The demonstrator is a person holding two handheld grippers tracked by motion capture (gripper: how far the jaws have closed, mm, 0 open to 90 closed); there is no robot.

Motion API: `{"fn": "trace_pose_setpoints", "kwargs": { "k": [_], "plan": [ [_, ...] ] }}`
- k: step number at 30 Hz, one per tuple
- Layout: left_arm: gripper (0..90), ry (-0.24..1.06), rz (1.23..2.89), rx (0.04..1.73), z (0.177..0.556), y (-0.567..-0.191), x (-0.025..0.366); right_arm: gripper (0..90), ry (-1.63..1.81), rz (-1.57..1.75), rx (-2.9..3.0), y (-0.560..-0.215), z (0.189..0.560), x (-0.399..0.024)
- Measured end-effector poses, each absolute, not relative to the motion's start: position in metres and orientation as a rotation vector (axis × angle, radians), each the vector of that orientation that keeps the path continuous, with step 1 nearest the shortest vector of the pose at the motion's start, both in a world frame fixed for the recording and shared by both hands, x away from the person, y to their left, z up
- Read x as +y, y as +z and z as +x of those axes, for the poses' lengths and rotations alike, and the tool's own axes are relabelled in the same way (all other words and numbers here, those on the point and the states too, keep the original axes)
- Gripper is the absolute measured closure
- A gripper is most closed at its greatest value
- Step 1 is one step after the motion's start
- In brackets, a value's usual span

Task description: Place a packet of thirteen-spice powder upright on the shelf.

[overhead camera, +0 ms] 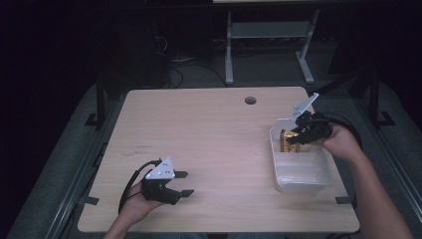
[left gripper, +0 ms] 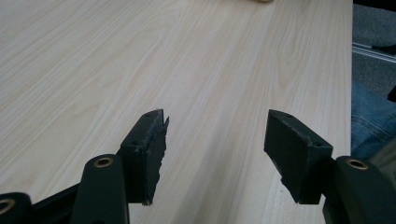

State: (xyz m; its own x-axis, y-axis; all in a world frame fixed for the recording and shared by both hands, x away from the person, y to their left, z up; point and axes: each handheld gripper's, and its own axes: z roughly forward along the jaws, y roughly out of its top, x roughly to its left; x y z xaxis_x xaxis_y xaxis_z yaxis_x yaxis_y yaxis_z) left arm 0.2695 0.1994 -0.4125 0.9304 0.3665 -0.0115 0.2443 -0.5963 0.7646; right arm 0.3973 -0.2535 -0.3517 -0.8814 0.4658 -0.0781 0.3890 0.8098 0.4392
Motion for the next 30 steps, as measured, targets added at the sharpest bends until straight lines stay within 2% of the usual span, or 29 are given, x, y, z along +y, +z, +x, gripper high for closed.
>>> {"fn": "trace_pose_setpoints", "kwargs": {
  "k": [9,18,30],
  "plan": [
    [38.4,0.183,2.233,0.432,0.27,-0.412,0.2,65.6,0.618,0.716,2.8,-0.352,0.397,-0.262],
    [38.3,0.184,2.24,0.425,0.27,-0.412,0.199,59.7,0.557,0.77,2.769,-0.354,0.39,-0.275],
    [38.2,0.181,2.233,0.429,0.27,-0.412,0.199,63.0,0.477,0.726,2.763,-0.354,0.388,-0.276]
  ]
}}
